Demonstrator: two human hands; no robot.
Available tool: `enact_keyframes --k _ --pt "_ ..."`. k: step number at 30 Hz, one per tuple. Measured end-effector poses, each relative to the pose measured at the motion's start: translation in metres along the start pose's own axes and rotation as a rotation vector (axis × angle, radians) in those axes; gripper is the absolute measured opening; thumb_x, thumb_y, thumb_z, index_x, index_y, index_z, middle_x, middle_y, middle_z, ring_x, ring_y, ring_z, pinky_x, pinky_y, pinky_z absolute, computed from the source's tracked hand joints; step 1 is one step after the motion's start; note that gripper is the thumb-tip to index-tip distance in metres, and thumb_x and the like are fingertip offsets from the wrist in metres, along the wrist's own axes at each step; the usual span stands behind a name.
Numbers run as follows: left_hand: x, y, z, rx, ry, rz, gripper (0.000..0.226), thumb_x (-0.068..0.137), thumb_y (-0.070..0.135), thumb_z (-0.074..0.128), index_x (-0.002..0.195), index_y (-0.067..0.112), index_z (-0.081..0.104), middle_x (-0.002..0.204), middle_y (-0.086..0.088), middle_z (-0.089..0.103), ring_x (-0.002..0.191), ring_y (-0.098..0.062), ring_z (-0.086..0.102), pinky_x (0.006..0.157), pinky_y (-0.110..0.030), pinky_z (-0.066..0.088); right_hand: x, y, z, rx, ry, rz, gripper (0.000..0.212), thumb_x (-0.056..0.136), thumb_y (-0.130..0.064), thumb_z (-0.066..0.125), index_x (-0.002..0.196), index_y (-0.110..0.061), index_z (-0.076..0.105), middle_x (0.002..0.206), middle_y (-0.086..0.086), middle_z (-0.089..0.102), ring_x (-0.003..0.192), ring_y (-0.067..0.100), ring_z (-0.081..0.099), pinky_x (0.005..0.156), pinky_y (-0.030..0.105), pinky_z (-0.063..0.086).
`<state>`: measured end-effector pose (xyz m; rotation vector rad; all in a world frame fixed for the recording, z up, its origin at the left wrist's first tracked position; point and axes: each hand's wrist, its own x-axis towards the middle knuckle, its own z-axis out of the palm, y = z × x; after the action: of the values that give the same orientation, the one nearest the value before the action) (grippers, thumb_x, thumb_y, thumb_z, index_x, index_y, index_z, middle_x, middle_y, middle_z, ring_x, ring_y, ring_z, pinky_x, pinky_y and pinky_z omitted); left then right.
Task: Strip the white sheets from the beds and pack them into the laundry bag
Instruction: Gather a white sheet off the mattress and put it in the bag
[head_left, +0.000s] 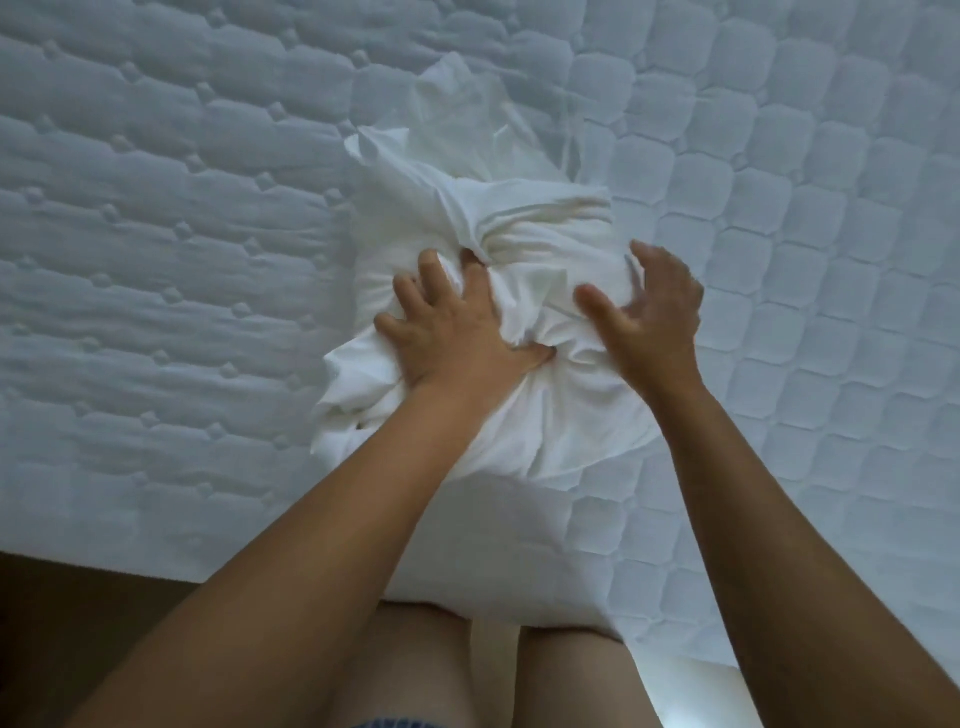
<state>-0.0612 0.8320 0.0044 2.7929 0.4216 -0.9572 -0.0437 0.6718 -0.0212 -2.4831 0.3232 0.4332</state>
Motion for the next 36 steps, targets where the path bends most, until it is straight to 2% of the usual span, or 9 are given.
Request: enact_keyframes --k 5,10,16,21,25,28,30,33,36 --pt "0.012 0.02 0.002 0.064 0.006 -0.003 0.112 0.063 0.086 0.052 0.148 0.022 0.017 0.149 -0.014 0.011 0.131 -0.038 0.022 0.102 -0.052 0.027 -0.011 0.05 -0.016 0.184 -0.1 0.544 0.126 0.045 -0.087 0.043 0.15 -0.02 0.022 0.153 0.01 0.027 0.141 0.031 0.023 0.116 0.046 0.02" --pt "0.023 0.016 0.001 0.075 -0.004 -0.018 0.116 0.055 0.089 0.054 0.145 0.024 0.024 0.146 -0.013 0.019 0.127 -0.035 0.028 0.098 -0.049 0.03 -0.008 0.05 -0.007 0.365 -0.155 0.635 0.11 0.07 -0.076 0.059 0.152 -0.02 0.013 0.155 0.01 0.021 0.141 0.032 0.024 0.114 0.048 0.024" --pt "0.039 0.001 -0.009 0.003 -0.029 -0.006 0.116 0.049 0.089 0.058 0.143 0.028 0.029 0.139 -0.013 0.028 0.126 -0.036 0.031 0.097 -0.049 0.032 -0.023 0.015 -0.027 0.579 -0.194 0.383 0.118 0.053 -0.068 0.069 0.151 -0.022 0.022 0.127 -0.005 0.054 0.12 0.016 0.051 0.094 0.028 0.042" --pt "0.056 -0.015 -0.02 -0.09 -0.078 -0.001 0.105 0.052 0.084 0.063 0.139 0.034 0.035 0.141 -0.011 0.029 0.128 -0.037 0.031 0.099 -0.051 0.032 -0.029 -0.033 -0.019 0.203 -0.282 0.153 0.137 0.047 -0.07 0.078 0.153 -0.02 0.007 0.148 0.003 0.035 0.138 0.023 0.031 0.111 0.038 0.032" --pt "0.061 -0.02 -0.024 -0.141 -0.018 0.017 0.085 0.064 0.078 0.062 0.134 0.033 0.044 0.139 -0.01 0.034 0.128 -0.036 0.034 0.099 -0.049 0.033 -0.015 -0.064 0.009 -0.11 -0.088 0.23 0.114 0.069 -0.075 0.061 0.151 -0.015 0.009 0.14 0.012 0.038 0.13 0.03 0.035 0.102 0.041 0.033" --pt "0.083 -0.025 -0.035 -0.297 -0.039 0.0 0.099 0.058 0.082 0.063 0.136 0.023 0.047 0.138 -0.01 0.043 0.129 -0.035 0.04 0.103 -0.048 0.037 0.01 -0.076 0.019 -0.237 0.011 0.192 0.092 0.083 -0.068 0.051 0.148 -0.011 0.019 0.136 0.013 0.042 0.125 0.03 0.04 0.096 0.039 0.034" --pt "0.1 -0.029 -0.041 -0.415 -0.018 -0.006 0.108 0.046 0.087 0.063 0.128 0.018 0.055 0.126 -0.005 0.058 0.117 -0.028 0.055 0.09 -0.039 0.046 0.026 -0.083 0.019 -0.298 0.02 0.153 0.085 0.087 -0.065 0.047 0.147 -0.011 0.022 0.134 0.013 0.044 0.123 0.03 0.041 0.094 0.039 0.034" --pt "0.11 -0.032 -0.049 -0.487 0.031 0.081 0.073 0.059 0.074 0.069 0.1 0.013 0.065 0.093 0.001 0.065 0.088 -0.02 0.062 0.069 -0.029 0.039 0.043 -0.092 0.022 -0.354 0.006 0.103 0.077 0.089 -0.063 0.043 0.147 -0.017 0.022 0.132 0.013 0.046 0.121 0.03 0.043 0.091 0.038 0.035" --pt "0.101 -0.039 -0.062 -0.379 0.13 0.254 0.054 0.077 0.066 0.062 0.089 0.014 0.06 0.095 -0.006 0.065 0.093 -0.027 0.061 0.073 -0.033 0.043 0.051 -0.096 0.023 -0.371 -0.035 0.085 0.065 0.09 -0.06 0.043 0.14 -0.02 0.031 0.128 0.013 0.048 0.118 0.031 0.044 0.089 0.038 0.035"
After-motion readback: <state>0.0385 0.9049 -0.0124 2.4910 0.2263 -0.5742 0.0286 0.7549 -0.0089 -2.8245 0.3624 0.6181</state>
